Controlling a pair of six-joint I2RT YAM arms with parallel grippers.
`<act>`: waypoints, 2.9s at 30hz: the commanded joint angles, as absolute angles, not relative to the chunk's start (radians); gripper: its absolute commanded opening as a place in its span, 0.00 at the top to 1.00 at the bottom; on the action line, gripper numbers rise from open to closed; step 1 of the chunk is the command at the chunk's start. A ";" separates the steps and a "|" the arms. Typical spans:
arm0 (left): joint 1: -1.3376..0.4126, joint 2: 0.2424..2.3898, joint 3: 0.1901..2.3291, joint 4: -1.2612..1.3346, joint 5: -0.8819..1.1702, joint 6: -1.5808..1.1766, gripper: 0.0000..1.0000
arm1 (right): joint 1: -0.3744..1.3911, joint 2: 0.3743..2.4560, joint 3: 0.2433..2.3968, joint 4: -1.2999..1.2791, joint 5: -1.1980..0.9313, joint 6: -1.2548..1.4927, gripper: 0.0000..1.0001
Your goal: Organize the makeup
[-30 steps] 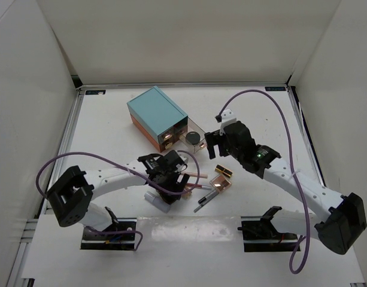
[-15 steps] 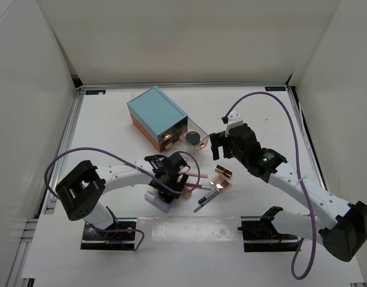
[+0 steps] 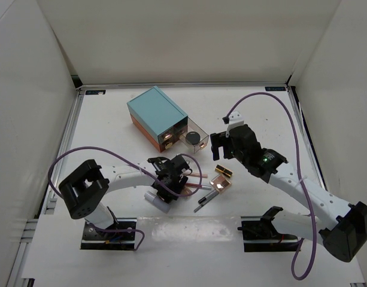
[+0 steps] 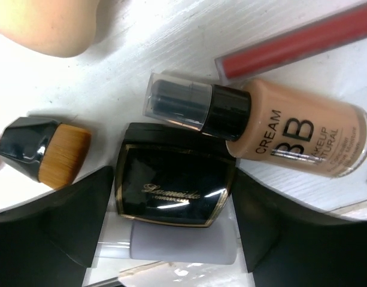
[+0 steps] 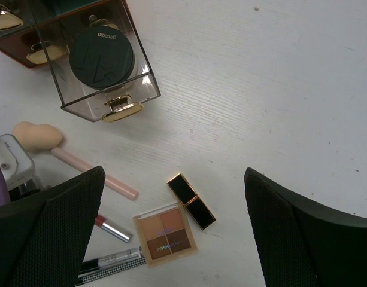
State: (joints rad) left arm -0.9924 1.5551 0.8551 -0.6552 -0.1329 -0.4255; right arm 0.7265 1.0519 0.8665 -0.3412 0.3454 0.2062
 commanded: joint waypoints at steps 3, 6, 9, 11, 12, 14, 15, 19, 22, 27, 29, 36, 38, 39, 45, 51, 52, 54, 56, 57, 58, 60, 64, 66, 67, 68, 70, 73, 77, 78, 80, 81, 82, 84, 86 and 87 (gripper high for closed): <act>-1.005 1.540 0.890 -0.672 -0.170 -0.416 0.39 | 0.721 1.012 0.861 -0.331 0.368 0.230 0.01; -1.006 1.516 0.914 -0.702 -0.193 -0.423 0.44 | 0.721 1.009 0.865 -0.331 0.368 0.236 0.01; -1.015 1.473 0.942 -0.736 -0.205 -0.429 0.45 | 0.721 1.000 0.864 -0.337 0.362 0.245 0.01; -1.019 1.428 0.969 -0.755 -0.215 -0.431 0.46 | 0.721 0.988 0.859 -0.331 0.356 0.245 0.01; -1.019 1.411 0.979 -0.761 -0.221 -0.433 0.46 | 0.721 0.982 0.854 -0.331 0.356 0.245 0.01; -1.019 1.369 1.015 -0.788 -0.232 -0.431 0.46 | 0.721 0.979 0.857 -0.331 0.359 0.242 0.01; -1.019 1.356 1.046 -0.798 -0.267 -0.433 0.46 | 0.724 0.976 0.861 -0.331 0.356 0.244 0.01; -1.011 1.322 1.143 -0.819 -0.391 -0.402 0.44 | 0.724 0.969 0.867 -0.322 0.368 0.236 0.01; -0.956 1.368 1.251 -0.786 -0.417 -0.358 0.46 | 0.724 0.973 0.870 -0.319 0.380 0.233 0.01; -0.867 1.527 1.441 -0.651 -0.341 -0.290 0.39 | 0.724 0.969 0.876 -0.337 0.423 0.239 0.01; -0.842 1.589 1.529 -0.626 -0.316 -0.267 0.40 | 0.718 0.963 0.874 -0.344 0.454 0.247 0.01; -0.802 1.828 1.749 -0.681 -0.247 -0.233 0.35 | 0.696 0.930 0.847 -0.386 0.534 0.282 0.01; -0.801 1.856 1.758 -0.687 -0.248 -0.236 0.34 | 0.687 0.914 0.839 -0.408 0.534 0.294 0.01; -0.801 1.859 1.752 -0.696 -0.253 -0.242 0.34 | 0.675 0.910 0.835 -0.411 0.540 0.296 0.01; -0.807 1.859 1.700 -0.687 -0.241 -0.239 0.24 | 0.644 0.871 0.804 -0.436 0.519 0.301 0.01; -0.811 1.847 1.721 -0.684 -0.245 -0.224 0.02 | 0.638 0.880 0.799 -0.509 0.491 0.337 0.01; -0.811 1.847 1.730 -0.681 -0.245 -0.215 0.02 | 0.641 0.877 0.795 -0.515 0.479 0.341 0.01; -0.813 1.835 1.736 -0.687 -0.249 -0.209 0.02 | 0.644 0.868 0.778 -0.528 0.472 0.347 0.01; -0.811 1.825 1.753 -0.693 -0.249 -0.204 0.02 | 0.647 0.871 0.770 -0.540 0.442 0.344 0.01; -0.815 1.810 1.761 -0.699 -0.247 -0.204 0.02 | 0.650 0.880 0.762 -0.552 0.430 0.344 0.01; -0.815 1.798 1.756 -0.699 -0.252 -0.204 0.02 | 0.655 0.890 0.758 -0.558 0.411 0.342 0.01; -0.824 1.770 1.753 -0.706 -0.256 -0.209 0.02 | 0.693 0.920 0.733 -0.558 0.393 0.356 0.01; -0.839 1.633 1.654 -0.712 -0.304 -0.239 0.02 | 0.770 0.954 0.672 -0.491 0.362 0.408 0.01; -0.844 1.568 1.552 -0.712 -0.319 -0.281 0.02 | 0.797 0.963 0.651 -0.460 0.350 0.420 0.01; -0.842 1.504 1.511 -0.706 -0.321 -0.297 0.02 | 0.804 0.982 0.641 -0.448 0.350 0.429 0.01; -0.844 1.470 1.473 -0.706 -0.322 -0.328 0.02 | 0.807 0.997 0.634 -0.445 0.362 0.430 0.01; -0.844 1.412 1.359 -0.712 -0.327 -0.359 0.02 | 0.813 1.037 0.621 -0.442 0.386 0.451 0.01; -0.842 1.323 1.244 -0.736 -0.319 -0.420 0.02 | 0.831 1.080 0.604 -0.411 0.380 0.448 0.01; -0.844 1.246 1.154 -0.773 -0.319 -0.491 0.02 | 0.853 1.138 0.587 -0.362 0.350 0.411 0.01; -0.841 1.238 1.131 -0.779 -0.321 -0.509 0.02 | 0.867 1.153 0.589 -0.356 0.362 0.411 0.01; -0.841 1.215 1.111 -0.791 -0.327 -0.517 0.02 | 0.877 1.181 0.589 -0.335 0.362 0.400 0.01; -0.842 1.203 1.111 -0.798 -0.334 -0.526 0.02 | 0.877 1.196 0.589 -0.331 0.368 0.393 0.01; -0.844 1.197 1.112 -0.810 -0.342 -0.529 0.02 | 0.877 1.209 0.588 -0.318 0.374 0.399 0.01; -0.841 1.171 1.106 -0.824 -0.347 -0.537 0.02 | 0.880 1.242 0.583 -0.295 0.365 0.385 0.02; -0.841 1.160 1.101 -0.822 -0.354 -0.540 0.02 | 0.874 1.282 0.583 -0.288 0.368 0.387 0.02; -0.841 1.151 1.101 -0.828 -0.354 -0.543 0.02 | 0.877 1.295 0.600 -0.288 0.368 0.380 0.02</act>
